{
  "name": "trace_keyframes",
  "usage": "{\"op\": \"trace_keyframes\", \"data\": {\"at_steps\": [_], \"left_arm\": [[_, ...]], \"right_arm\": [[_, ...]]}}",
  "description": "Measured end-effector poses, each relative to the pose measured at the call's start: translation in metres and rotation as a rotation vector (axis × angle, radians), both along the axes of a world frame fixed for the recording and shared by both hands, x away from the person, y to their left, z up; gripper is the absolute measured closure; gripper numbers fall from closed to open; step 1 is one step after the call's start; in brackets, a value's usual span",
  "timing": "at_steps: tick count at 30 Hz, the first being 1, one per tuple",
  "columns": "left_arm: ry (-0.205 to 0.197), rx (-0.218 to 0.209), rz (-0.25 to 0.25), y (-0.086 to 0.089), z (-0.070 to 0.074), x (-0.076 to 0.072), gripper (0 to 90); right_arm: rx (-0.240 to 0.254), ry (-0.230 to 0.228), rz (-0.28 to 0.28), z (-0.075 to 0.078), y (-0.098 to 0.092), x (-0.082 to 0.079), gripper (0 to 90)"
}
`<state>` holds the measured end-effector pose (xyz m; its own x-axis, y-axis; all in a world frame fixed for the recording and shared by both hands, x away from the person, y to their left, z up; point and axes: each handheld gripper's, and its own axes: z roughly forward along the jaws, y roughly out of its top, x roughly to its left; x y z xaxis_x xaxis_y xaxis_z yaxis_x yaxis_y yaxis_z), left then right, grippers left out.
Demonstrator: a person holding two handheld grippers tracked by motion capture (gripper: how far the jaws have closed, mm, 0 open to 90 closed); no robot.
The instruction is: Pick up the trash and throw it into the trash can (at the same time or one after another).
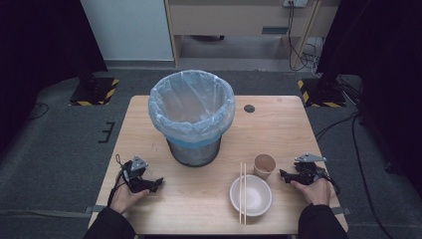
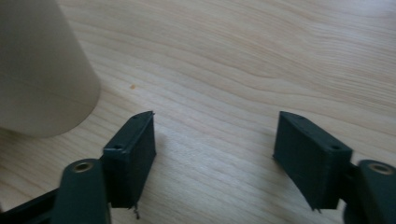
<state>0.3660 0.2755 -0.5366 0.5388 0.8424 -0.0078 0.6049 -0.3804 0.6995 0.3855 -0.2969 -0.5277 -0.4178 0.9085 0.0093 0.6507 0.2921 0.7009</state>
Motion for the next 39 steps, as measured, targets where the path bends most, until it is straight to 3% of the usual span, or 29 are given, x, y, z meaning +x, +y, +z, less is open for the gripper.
{"op": "trace_keyframes", "data": {"at_steps": [3, 4, 7, 12, 18, 26, 31, 39], "left_arm": [[0.001, 0.002, 0.0, 0.0, 0.0, 0.0, 0.0], [0.001, 0.002, 0.0, 0.0, 0.0, 0.0, 0.0], [0.001, 0.003, 0.003, 0.0, 0.0, 0.0, 0.0], [0.001, 0.005, 0.008, -0.001, 0.0, -0.001, 0.0], [0.001, 0.005, 0.011, -0.001, 0.0, -0.002, 0.0], [0.002, 0.006, 0.014, -0.001, 0.0, -0.003, 0.0], [0.001, 0.006, 0.015, -0.002, 0.0, -0.003, 0.0], [0.001, 0.006, 0.015, -0.002, 0.0, -0.003, 0.0]], "right_arm": [[0.041, -0.055, -0.056, 0.01, -0.006, -0.002, 32.9], [0.085, -0.095, -0.095, 0.016, -0.01, -0.004, 32.9], [0.116, -0.124, -0.116, 0.023, -0.013, -0.006, 32.7], [0.182, -0.202, -0.123, 0.047, -0.014, -0.011, 32.5], [0.222, -0.25, -0.132, 0.063, -0.013, -0.013, 29.9], [0.248, -0.335, -0.103, 0.095, -0.005, -0.016, 28.4], [0.249, -0.338, -0.064, 0.106, 0.002, -0.015, 29.0], [0.227, -0.298, 0.0, 0.105, 0.02, -0.011, 37.8]]}}
